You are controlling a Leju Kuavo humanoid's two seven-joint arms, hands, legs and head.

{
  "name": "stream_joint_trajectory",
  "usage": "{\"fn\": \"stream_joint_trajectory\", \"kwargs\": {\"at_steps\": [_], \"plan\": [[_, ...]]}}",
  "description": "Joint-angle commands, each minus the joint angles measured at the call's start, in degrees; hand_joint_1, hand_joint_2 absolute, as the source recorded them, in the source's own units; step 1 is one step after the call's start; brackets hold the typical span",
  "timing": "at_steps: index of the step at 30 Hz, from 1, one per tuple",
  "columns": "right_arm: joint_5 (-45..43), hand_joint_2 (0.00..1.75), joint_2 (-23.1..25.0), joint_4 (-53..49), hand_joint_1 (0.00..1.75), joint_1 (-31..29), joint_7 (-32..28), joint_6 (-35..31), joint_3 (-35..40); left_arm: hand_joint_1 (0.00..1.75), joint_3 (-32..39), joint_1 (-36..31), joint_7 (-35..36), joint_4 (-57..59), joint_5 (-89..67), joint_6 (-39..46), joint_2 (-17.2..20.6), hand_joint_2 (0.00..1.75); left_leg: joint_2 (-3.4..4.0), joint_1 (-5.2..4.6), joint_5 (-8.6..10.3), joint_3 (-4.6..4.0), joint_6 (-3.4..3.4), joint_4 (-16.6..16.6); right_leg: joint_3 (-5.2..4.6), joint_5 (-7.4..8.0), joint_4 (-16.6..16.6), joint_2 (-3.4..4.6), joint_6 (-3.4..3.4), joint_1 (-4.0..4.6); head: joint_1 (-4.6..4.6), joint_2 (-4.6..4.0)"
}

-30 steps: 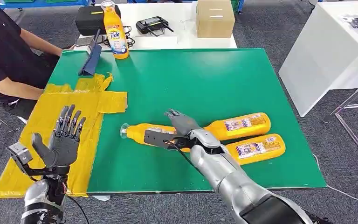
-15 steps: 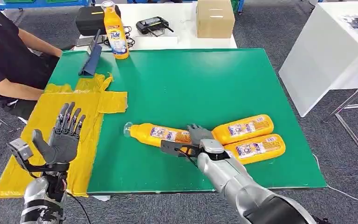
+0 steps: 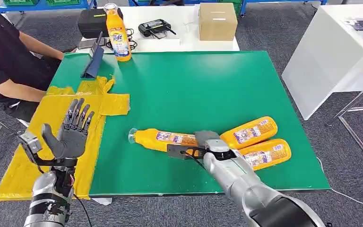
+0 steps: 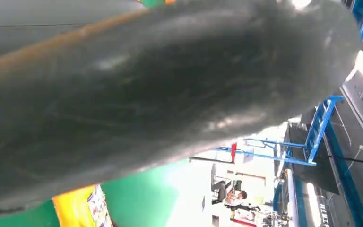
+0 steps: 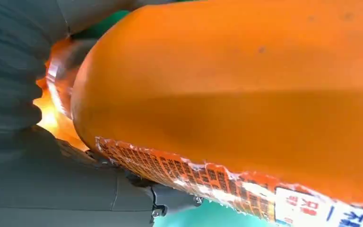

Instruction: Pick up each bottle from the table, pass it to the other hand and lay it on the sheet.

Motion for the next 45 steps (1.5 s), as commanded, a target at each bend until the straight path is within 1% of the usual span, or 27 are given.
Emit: {"fn": "stream_joint_trajectory", "kwargs": {"at_steps": [1, 3, 4, 5, 12, 13, 14, 15, 16, 17, 18, 19, 20, 22, 27, 29, 33, 35, 36, 39, 40, 42, 43, 45], "plan": [[-0.2, 1.75, -2.4, 3.7, 1.75, 2.0, -2.6, -4.6, -1.2, 0.00, -0.4, -1.8, -0.5, 4.1, -0.1, -0.2, 0.4, 0.00, -0.40, 0.06, 0.10, 0.05, 0.06, -0.2, 0.19, 0.05, -0.2, -0.15, 0.02, 0.06, 0.00, 0.00], [-0.2, 1.75, -2.4, 3.5, 1.75, 2.4, -4.0, -6.8, -2.0, 0.00, -0.5, -1.3, -0.7, 3.8, -0.1, -0.3, 0.5, 0.00, -0.27, 0.03, 0.05, 0.11, 0.04, -0.1, 0.20, 0.00, -0.2, -0.09, 0.01, 0.03, 0.00, 0.00], [0.0, 1.75, -2.5, 3.4, 1.75, 2.8, -4.7, -8.2, -2.2, 0.00, -0.5, -1.0, -0.7, 3.6, -0.1, -0.4, 0.4, 0.00, -0.34, 0.06, 0.08, 0.11, 0.06, -0.2, 0.22, 0.04, -0.3, -0.09, 0.02, 0.06, 0.00, 0.00], [0.3, 1.75, -2.5, 3.5, 1.75, 2.9, -4.9, -8.6, -2.1, 0.00, -0.5, -0.9, -0.8, 3.5, -0.1, -0.4, 0.4, 0.00, -0.23, 0.03, 0.04, 0.11, 0.04, -0.1, 0.18, 0.00, -0.1, -0.05, 0.01, 0.03, -0.02, 0.00], [0.5, 1.75, -2.5, 3.6, 1.75, 2.9, -5.0, -8.7, -2.1, 0.00, -0.6, -0.8, -0.8, 3.5, -0.1, -0.4, 0.4, 0.00, -0.28, 0.04, 0.07, 0.11, 0.06, -0.2, 0.20, 0.03, -0.2, -0.05, 0.02, 0.04, -0.02, 0.00], [-0.3, 1.75, -2.7, 2.9, 1.75, 4.1, -6.1, -12.9, -4.6, 0.00, -1.0, -0.8, -1.3, 4.3, -0.5, -0.7, 0.4, 0.00, -0.29, 0.04, 0.08, 0.11, 0.06, -0.2, 0.20, 0.04, -0.2, -0.03, 0.02, 0.03, 0.00, 0.00], [-4.5, 1.75, -3.4, 1.5, 1.75, 4.6, -15.1, -22.4, -11.0, 0.00, -1.9, 0.2, -2.0, 4.8, -0.6, -1.3, 0.7, 0.00, -0.26, 0.04, 0.07, 0.10, 0.04, -0.2, 0.18, 0.02, -0.2, -0.06, 0.01, 0.03, 0.00, 0.00], [-5.2, 1.75, -3.5, 1.2, 1.75, 4.8, -16.1, -23.3, -11.8, 0.00, -2.1, 0.4, -2.0, 5.0, -0.6, -1.5, 0.7, 0.00, -0.22, 0.03, 0.04, 0.11, 0.03, -0.1, 0.17, 0.00, -0.1, -0.06, 0.00, 0.02, 0.00, 0.00], [-7.4, 1.75, -3.5, 0.7, 1.75, 4.8, -19.0, -25.2, -14.6, 0.00, -2.6, 0.7, -1.7, 5.3, -0.4, -1.9, 0.8, 0.00, -0.20, 0.04, 0.04, 0.11, 0.04, -0.1, 0.16, 0.01, -0.1, 0.01, 0.01, 0.01, 0.00, 0.00], [-10.1, 1.75, -3.5, -0.4, 1.75, 5.0, -22.1, -26.4, -17.3, 0.00, -3.1, 1.0, -1.6, 5.5, -0.5, -1.7, 0.8, 0.00, -0.14, 0.01, 0.03, 0.08, 0.04, -0.1, 0.11, -0.01, -0.1, 0.02, 0.02, -0.03, 0.00, 0.00], [-13.2, 1.75, -3.4, -1.2, 1.75, 5.0, -26.4, -28.1, -20.9, 0.00, -3.9, 1.9, -1.5, 5.4, -0.7, -1.2, 0.9, 0.00, -0.24, 0.03, 0.07, 0.06, 0.06, -0.2, 0.14, 0.03, -0.2, 0.01, 0.02, -0.01, 0.00, 0.00], [-13.2, 1.75, -3.5, -1.2, 1.75, 4.9, -26.7, -27.9, -21.1, 0.00, -4.0, 2.3, -1.5, 5.3, -0.7, -1.1, 0.8, 0.00, -0.17, 0.02, 0.03, -0.01, 0.05, -0.1, 0.05, 0.00, -0.1, 0.03, 0.02, -0.03, 0.02, 0.00], [-13.3, 1.75, -3.6, -1.2, 1.75, 4.8, -26.7, -27.8, -21.2, 0.00, -4.1, 2.5, -1.5, 5.3, -0.7, -1.1, 0.8, 0.00, -0.26, 0.02, 0.05, -0.02, 0.08, -0.2, 0.06, 0.02, -0.2, 0.05, 0.04, -0.03, 0.00, 0.00], [-13.2, 1.75, -3.5, -1.2, 1.75, 4.8, -26.7, -27.8, -21.2, 0.00, -4.2, 2.7, -1.6, 5.2, -0.7, -1.2, 0.8, 0.00, -0.12, 0.03, 0.00, -0.12, 0.06, -0.1, -0.04, -0.02, 0.0, 0.09, 0.02, -0.04, 0.00, 0.00], [-13.2, 1.75, -3.5, -1.2, 1.75, 4.8, -26.7, -27.8, -21.2, 0.00, -4.2, 2.7, -1.6, 5.2, -0.7, -1.2, 0.8, 0.00, -0.22, 0.03, 0.02, -0.27, 0.07, -0.1, -0.18, -0.01, -0.1, 0.05, 0.03, -0.04, 0.00, 0.00], [-13.2, 1.75, -3.5, -1.2, 1.75, 4.8, -26.7, -27.8, -21.2, 0.00, -4.2, 2.7, -1.6, 5.2, -0.7, -1.2, 0.8, 0.00, -0.13, 0.01, 0.01, -0.39, 0.05, 0.0, -0.30, -0.02, 0.0, 0.06, 0.02, -0.05, 0.00, 0.00], [-13.2, 1.75, -3.5, -1.2, 1.75, 4.8, -26.7, -27.8, -21.2, 0.00, -4.2, 2.7, -1.6, 5.2, -0.7, -1.2, 0.8, 0.00, -0.26, 0.06, 0.02, -0.27, 0.08, -0.2, -0.17, 0.00, -0.2, 0.13, 0.02, -0.01, 0.00, 0.00], [-13.7, 1.75, -3.2, -1.5, 1.75, 5.1, -27.2, -28.4, -21.7, 0.00, -4.2, 2.6, -1.6, 5.0, -0.7, -1.2, 0.9, 0.00, -0.22, 0.04, 0.02, -0.34, 0.06, -0.1, -0.25, 0.00, -0.1, 0.10, 0.01, -0.03, 0.00, 0.00], [-16.3, 1.75, -3.0, -2.8, 1.75, 5.6, -31.3, -29.7, -24.4, 0.00, -4.6, 3.4, -1.6, 4.4, -0.7, -1.0, 0.5, 0.00, -0.19, 0.02, 0.01, -0.38, 0.06, -0.1, -0.29, -0.01, -0.1, 0.08, 0.02, -0.04, 0.00, 0.00], [-19.4, 1.75, -2.6, -6.0, 1.75, 6.3, -37.4, -31.2, -27.6, 0.00, -5.7, 5.1, -1.3, 3.1, -0.2, -0.9, -0.4, 0.00, -0.18, 0.03, 0.00, -0.36, 0.07, -0.1, -0.28, -0.01, -0.1, 0.12, 0.02, -0.04, 0.00, 0.00], [-21.2, 1.75, -1.8, -7.9, 1.75, 6.5, -39.2, -29.4, -28.7, 0.00, -6.4, 5.8, -0.9, 2.2, 0.2, -0.9, -0.8, 1.75, -0.13, 0.00, -0.01, -0.40, 0.06, -0.1, -0.34, -0.02, 0.0, 0.13, 0.02, -0.07, 0.00, 0.00], [-22.6, 1.75, -0.8, -10.6, 1.75, 7.0, -38.9, -26.9, -29.4, 0.00, -7.2, 6.8, 0.5, 1.0, 0.6, -0.2, -1.3, 1.75, -0.06, 0.00, -0.01, -0.51, 0.05, 0.0, -0.44, -0.01, 0.0, 0.12, 0.02, -0.08, -0.02, 0.00], [-24.2, 1.75, 0.0, -12.9, 1.75, 8.0, -39.6, -24.4, -29.9, 0.00, -7.7, 8.1, 0.9, -0.2, 0.7, -0.1, -1.7, 1.75, -0.09, 0.04, -0.04, -0.48, 0.07, 0.0, -0.41, -0.02, 0.0, 0.18, 0.02, -0.05, 0.00, 0.00], [-26.4, 1.75, 1.1, -16.5, 1.75, 9.5, -40.9, -22.3, -30.0, 0.00, -8.8, 9.1, 1.5, -1.2, 1.0, 0.2, -2.2, 1.75, -0.03, 0.00, -0.02, -0.52, 0.05, 0.0, -0.46, -0.01, 0.0, 0.15, 0.02, -0.09, 0.00, 0.00]]}}
